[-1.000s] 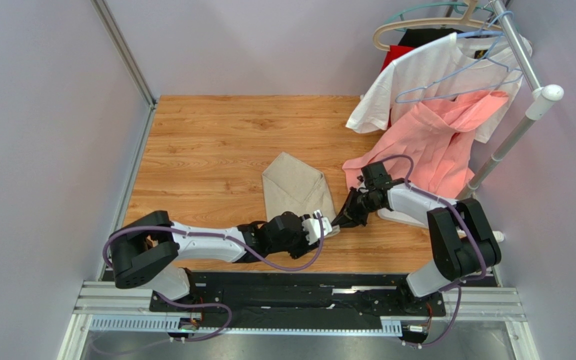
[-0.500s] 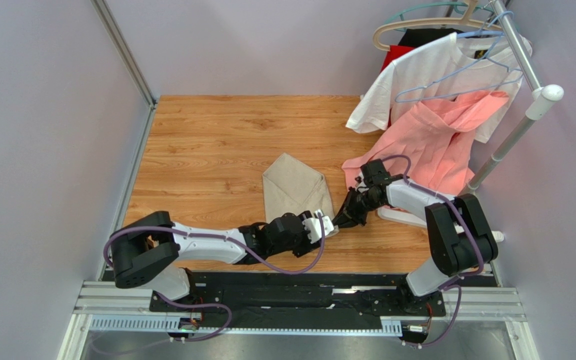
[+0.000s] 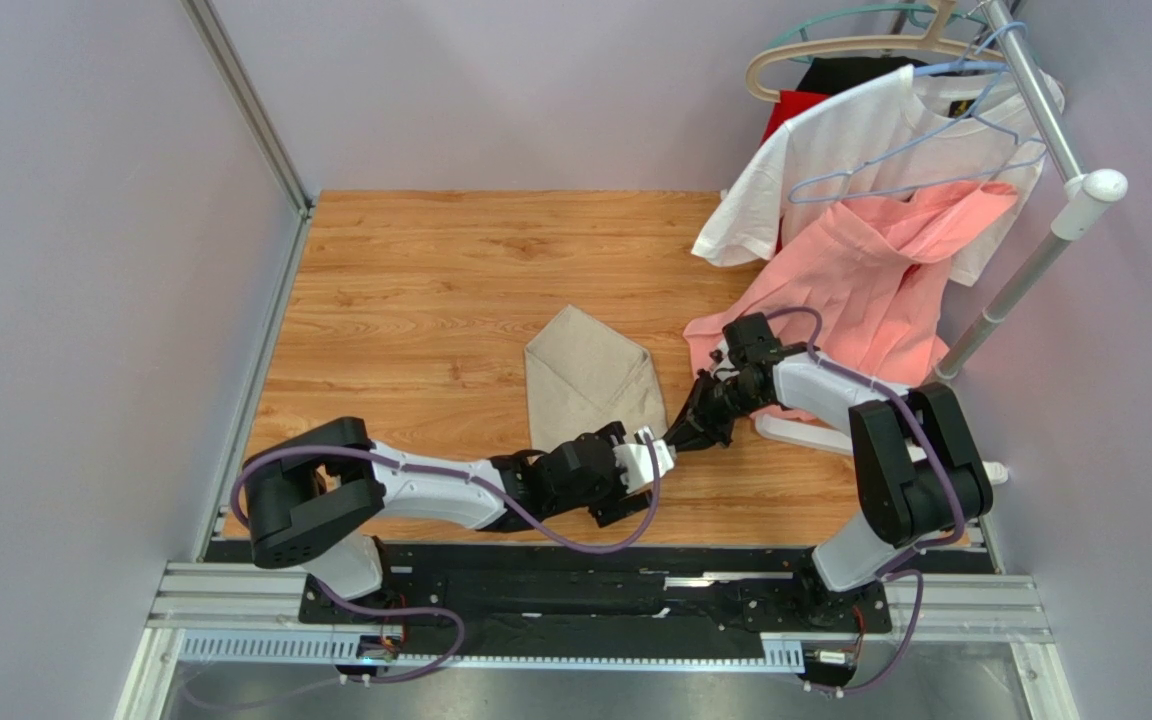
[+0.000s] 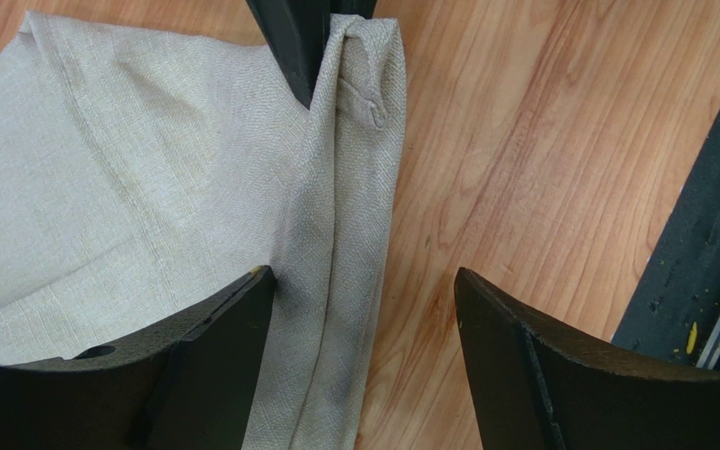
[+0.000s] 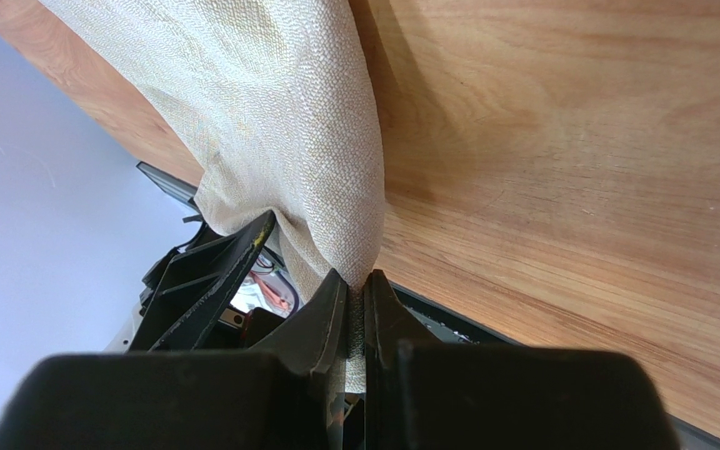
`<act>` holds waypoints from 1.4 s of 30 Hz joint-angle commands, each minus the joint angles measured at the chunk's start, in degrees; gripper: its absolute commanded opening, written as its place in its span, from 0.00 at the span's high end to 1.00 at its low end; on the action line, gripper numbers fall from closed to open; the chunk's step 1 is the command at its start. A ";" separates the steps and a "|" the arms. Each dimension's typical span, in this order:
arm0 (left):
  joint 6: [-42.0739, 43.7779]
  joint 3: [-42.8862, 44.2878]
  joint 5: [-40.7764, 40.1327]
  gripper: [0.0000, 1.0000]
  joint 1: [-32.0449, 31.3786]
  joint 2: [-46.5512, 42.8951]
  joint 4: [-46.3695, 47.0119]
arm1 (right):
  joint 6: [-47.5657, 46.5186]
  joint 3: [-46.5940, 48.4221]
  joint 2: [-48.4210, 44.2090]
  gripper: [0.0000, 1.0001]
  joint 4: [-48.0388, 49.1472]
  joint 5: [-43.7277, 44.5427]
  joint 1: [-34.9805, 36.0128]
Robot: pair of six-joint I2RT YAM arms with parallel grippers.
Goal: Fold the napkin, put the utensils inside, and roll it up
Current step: Roll the napkin with the utensil
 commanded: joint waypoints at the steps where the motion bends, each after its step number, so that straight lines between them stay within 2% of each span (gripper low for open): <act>1: 0.16 2.60 -2.76 0.21 -0.33 1.19 1.97 | 0.95 1.67 -0.06 1.00 0.16 -2.96 -0.41; 5: 0.42 2.25 -3.99 0.23 -0.33 1.28 2.85 | 0.86 1.58 -0.23 1.00 0.17 -3.22 -0.58; 9: -0.37 1.55 -4.61 0.31 -0.86 0.58 2.50 | 1.04 1.49 -0.32 1.00 0.25 -3.48 -0.76; 16: -0.02 -1.88 -5.14 0.25 -2.35 -5.22 5.83 | 1.13 0.88 -0.58 1.00 0.87 -3.75 -0.93; 30: 2.96 0.67 -9.62 0.22 -2.53 0.40 4.87 | 1.74 -0.17 -1.02 1.00 2.54 -4.63 -0.93; 34: 2.27 2.07 -8.48 0.22 -2.53 2.94 3.56 | 2.00 -0.61 -1.02 1.00 3.07 -4.89 -0.93; 42: 1.82 1.55 -10.59 0.29 -2.62 1.63 2.85 | 2.00 -0.97 -1.20 1.00 3.24 -4.89 -1.02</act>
